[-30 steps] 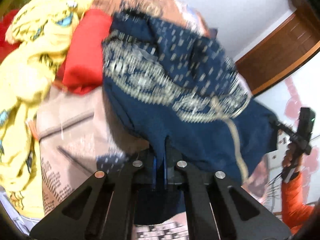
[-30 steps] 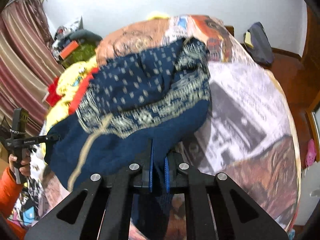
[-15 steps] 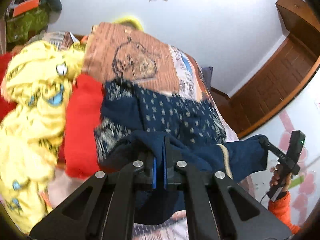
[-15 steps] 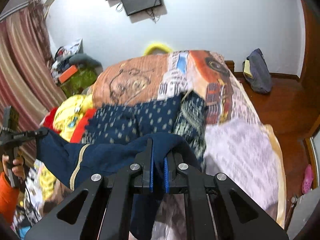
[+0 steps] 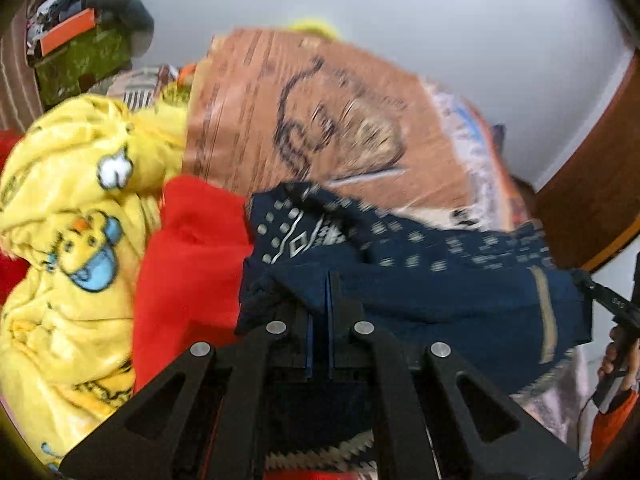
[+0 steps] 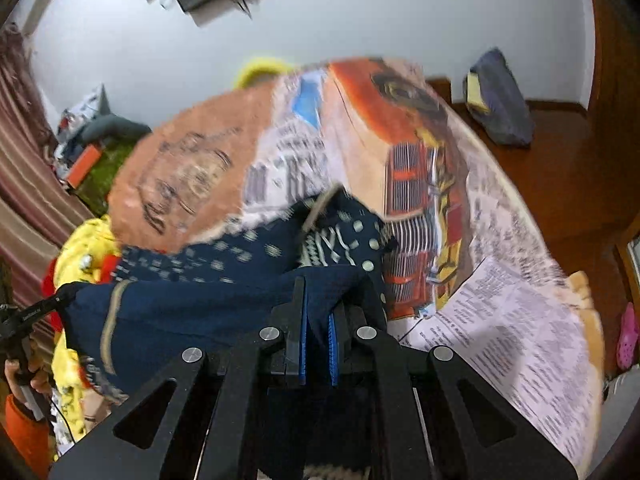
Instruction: Fold large clothes
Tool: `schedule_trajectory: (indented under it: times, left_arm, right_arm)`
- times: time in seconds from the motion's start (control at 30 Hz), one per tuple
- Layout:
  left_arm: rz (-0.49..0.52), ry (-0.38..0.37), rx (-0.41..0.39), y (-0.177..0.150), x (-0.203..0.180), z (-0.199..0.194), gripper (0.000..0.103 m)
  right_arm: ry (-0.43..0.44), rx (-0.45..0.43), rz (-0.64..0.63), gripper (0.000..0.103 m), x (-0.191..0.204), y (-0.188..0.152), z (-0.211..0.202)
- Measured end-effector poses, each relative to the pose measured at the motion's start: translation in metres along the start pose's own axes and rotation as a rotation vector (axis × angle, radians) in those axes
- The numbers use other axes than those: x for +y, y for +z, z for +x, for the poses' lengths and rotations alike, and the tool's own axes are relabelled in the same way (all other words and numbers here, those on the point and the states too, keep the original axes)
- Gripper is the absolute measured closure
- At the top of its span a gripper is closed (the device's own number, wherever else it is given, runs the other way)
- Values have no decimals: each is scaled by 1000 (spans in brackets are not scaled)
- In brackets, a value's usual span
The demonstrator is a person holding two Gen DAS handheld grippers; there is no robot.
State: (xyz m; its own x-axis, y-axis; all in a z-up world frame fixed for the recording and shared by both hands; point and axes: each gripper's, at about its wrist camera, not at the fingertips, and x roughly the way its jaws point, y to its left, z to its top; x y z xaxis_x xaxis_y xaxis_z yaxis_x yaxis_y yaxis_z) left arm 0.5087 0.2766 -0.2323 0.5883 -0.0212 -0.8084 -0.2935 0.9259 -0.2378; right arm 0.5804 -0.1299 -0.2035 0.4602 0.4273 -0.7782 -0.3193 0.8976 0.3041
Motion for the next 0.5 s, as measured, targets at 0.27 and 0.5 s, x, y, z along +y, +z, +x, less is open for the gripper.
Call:
schedule_trajectory:
  times: [0.27, 0.5]
  left_arm:
    - [135, 37, 66, -21, -5, 44, 95]
    - [277, 113, 89, -33, -22, 18, 56]
  right_arm:
    - [19, 4, -109, 92, -3, -15, 6]
    - [-43, 16, -118, 71, -4, -21, -15]
